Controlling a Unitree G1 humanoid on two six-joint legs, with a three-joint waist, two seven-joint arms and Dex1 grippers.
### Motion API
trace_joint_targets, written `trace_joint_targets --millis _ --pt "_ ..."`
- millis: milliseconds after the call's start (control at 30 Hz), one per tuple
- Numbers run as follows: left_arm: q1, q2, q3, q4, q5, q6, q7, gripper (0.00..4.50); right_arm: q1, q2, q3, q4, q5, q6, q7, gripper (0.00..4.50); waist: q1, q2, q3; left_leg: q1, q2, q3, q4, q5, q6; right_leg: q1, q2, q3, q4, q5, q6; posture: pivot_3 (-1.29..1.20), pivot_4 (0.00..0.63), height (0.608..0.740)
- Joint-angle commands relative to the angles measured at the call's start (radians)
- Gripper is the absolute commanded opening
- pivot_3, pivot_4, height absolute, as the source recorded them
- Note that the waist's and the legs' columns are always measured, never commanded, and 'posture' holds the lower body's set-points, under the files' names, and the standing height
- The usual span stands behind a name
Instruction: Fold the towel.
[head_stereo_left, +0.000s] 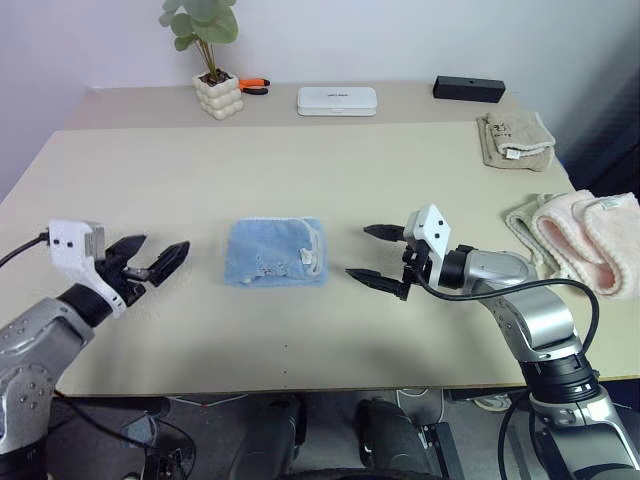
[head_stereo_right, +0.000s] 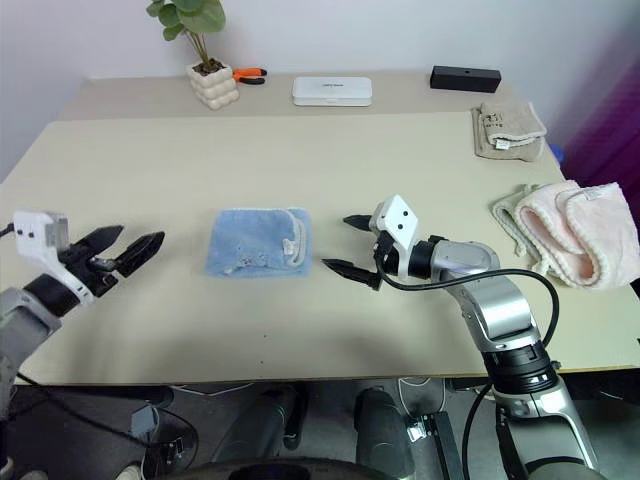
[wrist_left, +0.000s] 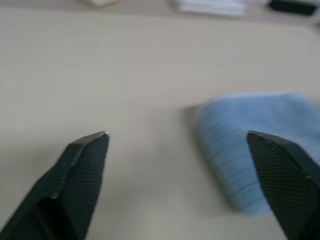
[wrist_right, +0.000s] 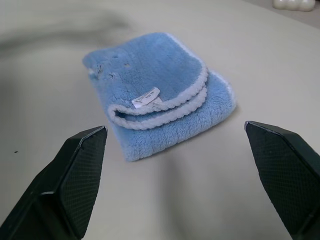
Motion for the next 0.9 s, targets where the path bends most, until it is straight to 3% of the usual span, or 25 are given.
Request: trace_joint_targets --millis 33,133,367,433,667,900 --pt "0.017 0.003 -0.017 -0.040 0.076 -0.066 0.006 4.44 -0.025 0.010 -0.001 0.002 -0.023 -0.048 -0.016 4.50 0.000 0.000 0.000 0.000 0.000 0.000 0.000 -0.001 -0.001 0.000 0.000 0.000 0.000 0.000 0.000 0.00 0.150 0.740" --pt "-0.009 -0.004 -0.079 -0.066 0.115 -0.101 -0.011 4.44 -0.045 0.038 0.003 0.024 -0.036 -0.082 -0.035 4.50 -0.001 0.000 0.000 0.000 0.000 0.000 0.000 -0.001 -0.002 0.000 0.000 0.000 0.000 0.000 0.000 0.00 0.150 0.740" --pt "-0.222 -0.043 -0.349 0.033 0.238 -0.146 -0.056 1.19 -0.132 0.179 0.143 0.080 -0.118 -0.092 -0.093 1.19 -0.004 0.000 0.000 0.000 0.001 0.000 0.000 0.001 0.000 -0.001 0.001 -0.001 0.001 0.001 0.000 0.00 0.150 0.740" --pt "-0.268 -0.080 -0.390 0.102 0.254 -0.149 -0.057 1.13 -0.166 0.237 0.179 0.128 -0.145 -0.081 -0.128 0.15 -0.009 0.000 0.000 0.000 0.000 0.001 0.000 0.001 0.000 -0.002 0.002 -0.001 0.002 0.003 0.003 0.00 0.150 0.740" --pt "-0.282 -0.093 -0.504 0.282 0.381 -0.209 -0.120 1.13 -0.205 0.307 0.309 0.326 -0.309 -0.120 -0.183 0.06 -0.024 0.000 0.000 0.000 0.001 0.000 -0.001 0.001 -0.002 -0.003 0.005 -0.001 0.004 0.003 0.003 0.00 0.150 0.740" --pt "-0.229 -0.116 -0.432 0.244 0.370 -0.279 -0.127 1.13 -0.165 0.275 0.279 0.278 -0.327 -0.136 -0.187 0.06 -0.026 0.001 -0.001 0.001 0.001 0.000 -0.001 0.001 -0.002 -0.003 0.005 -0.001 0.004 0.004 0.003 0.00 0.150 0.740"
